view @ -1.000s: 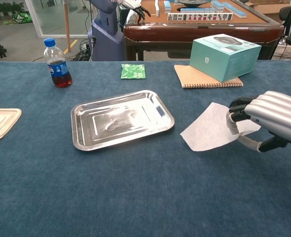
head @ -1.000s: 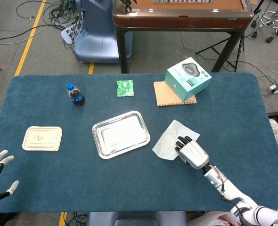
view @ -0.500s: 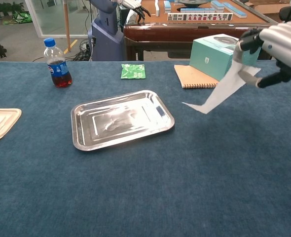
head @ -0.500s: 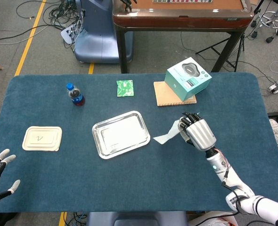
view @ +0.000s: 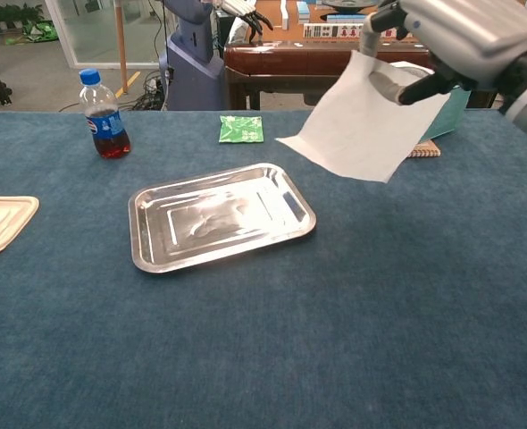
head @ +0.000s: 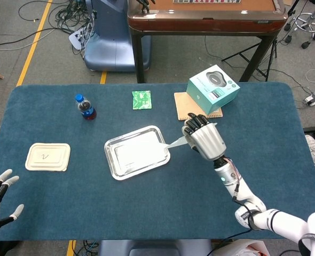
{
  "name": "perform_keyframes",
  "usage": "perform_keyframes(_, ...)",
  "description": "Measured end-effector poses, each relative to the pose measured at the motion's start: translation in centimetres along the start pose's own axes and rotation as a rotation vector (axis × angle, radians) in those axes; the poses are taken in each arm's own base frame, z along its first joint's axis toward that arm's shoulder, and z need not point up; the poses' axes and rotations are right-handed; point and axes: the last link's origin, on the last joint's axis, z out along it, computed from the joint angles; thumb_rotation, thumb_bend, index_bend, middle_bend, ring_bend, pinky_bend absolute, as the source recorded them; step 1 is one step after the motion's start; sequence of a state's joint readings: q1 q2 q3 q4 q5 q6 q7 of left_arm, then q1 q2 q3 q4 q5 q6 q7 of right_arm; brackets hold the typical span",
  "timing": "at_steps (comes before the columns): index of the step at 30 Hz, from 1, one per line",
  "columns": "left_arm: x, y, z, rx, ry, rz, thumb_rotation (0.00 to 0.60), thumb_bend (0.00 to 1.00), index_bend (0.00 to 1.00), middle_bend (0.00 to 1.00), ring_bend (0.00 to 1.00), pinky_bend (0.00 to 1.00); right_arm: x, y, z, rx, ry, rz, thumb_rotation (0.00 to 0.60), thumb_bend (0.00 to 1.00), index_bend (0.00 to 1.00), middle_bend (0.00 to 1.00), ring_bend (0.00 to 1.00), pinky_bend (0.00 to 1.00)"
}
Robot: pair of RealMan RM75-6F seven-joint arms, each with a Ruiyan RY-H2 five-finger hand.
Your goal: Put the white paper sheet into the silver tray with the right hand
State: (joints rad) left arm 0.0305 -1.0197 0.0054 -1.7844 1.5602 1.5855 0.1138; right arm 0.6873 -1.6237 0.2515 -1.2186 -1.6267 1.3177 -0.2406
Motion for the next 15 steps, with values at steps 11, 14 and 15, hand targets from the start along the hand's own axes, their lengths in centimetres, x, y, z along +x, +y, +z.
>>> perform_keyframes(11,0.2,-0.9,-0.8,0.031,0.009,-0.003,0.6,0.21,0.23,0.12,0.14,0.09,-1.9,-4.1,4.7,0.064,0.007,-0.061,0.6,0.48,0.69,0.45,0.22,0.35)
perform_keyframes(14,0.3,-1.1,-1.0,0.036,0.011,-0.003,0.6,0.21,0.23,0.12,0.14,0.09,-2.0,-4.6,6.3,0.074,0.015,-0.076,0.6,0.48,0.69,0.45,0.22,0.35)
perform_keyframes(15,0.3,-1.1,-1.1,0.039,0.011,-0.004,0.6,0.21,0.23,0.12,0.14,0.09,-2.0,-4.8,6.9,0.078,0.017,-0.082,0.6,0.48,0.7,0.45,0.22,0.35)
